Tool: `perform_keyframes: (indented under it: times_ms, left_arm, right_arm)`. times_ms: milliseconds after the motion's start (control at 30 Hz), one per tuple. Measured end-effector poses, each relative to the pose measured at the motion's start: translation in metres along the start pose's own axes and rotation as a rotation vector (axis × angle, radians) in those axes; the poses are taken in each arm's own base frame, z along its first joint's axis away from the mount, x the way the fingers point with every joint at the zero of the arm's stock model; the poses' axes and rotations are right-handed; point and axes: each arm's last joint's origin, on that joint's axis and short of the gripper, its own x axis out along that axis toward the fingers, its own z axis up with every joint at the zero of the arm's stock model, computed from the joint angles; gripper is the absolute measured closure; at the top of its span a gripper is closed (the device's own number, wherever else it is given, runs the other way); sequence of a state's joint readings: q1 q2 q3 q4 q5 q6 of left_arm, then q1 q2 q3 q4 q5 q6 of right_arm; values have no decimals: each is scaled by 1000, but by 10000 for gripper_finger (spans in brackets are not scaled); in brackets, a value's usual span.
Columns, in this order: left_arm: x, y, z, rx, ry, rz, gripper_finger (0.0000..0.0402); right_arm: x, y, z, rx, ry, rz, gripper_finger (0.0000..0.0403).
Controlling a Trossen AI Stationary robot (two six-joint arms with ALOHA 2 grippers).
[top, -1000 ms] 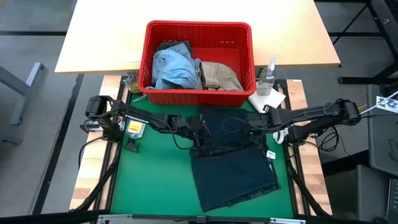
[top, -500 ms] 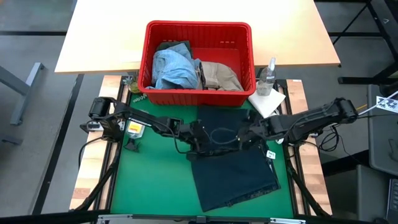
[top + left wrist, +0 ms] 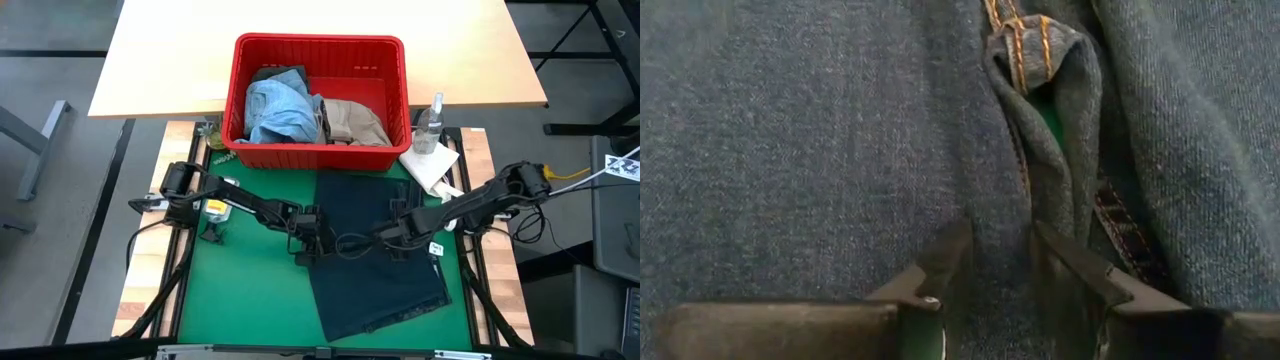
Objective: Fold laundry
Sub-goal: Fold the dark blue jeans
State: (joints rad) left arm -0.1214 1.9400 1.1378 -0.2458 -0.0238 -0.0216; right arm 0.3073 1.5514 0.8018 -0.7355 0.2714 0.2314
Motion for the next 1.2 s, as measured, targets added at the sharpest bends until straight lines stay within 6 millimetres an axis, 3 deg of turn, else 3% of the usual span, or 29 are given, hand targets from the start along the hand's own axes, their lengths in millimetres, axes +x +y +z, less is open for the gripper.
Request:
perform_keyframes:
  times_ms: [133,333,567,800,1000,1200]
  left_arm:
    - [0,-1,-1,10,5,-3,301]
    - [-3,-2,0,0,7,-9,301]
    - [-36,-2,8,-24,-48,-24,301]
    - [-64,2,18,-27,-145,66,301]
    - [-69,21,20,-73,-166,237,301]
    - [-70,47,20,-139,-182,279,301]
  right_arm:
    - [8,2,-1,-11,35,-8,269]
    - [2,2,3,-16,43,18,269]
    - [-20,1,18,-95,27,89,269]
    - [-52,-8,27,-170,96,2,269]
    - [-70,-20,32,-208,97,-245,269]
    - [-62,-40,34,-201,132,-249,269]
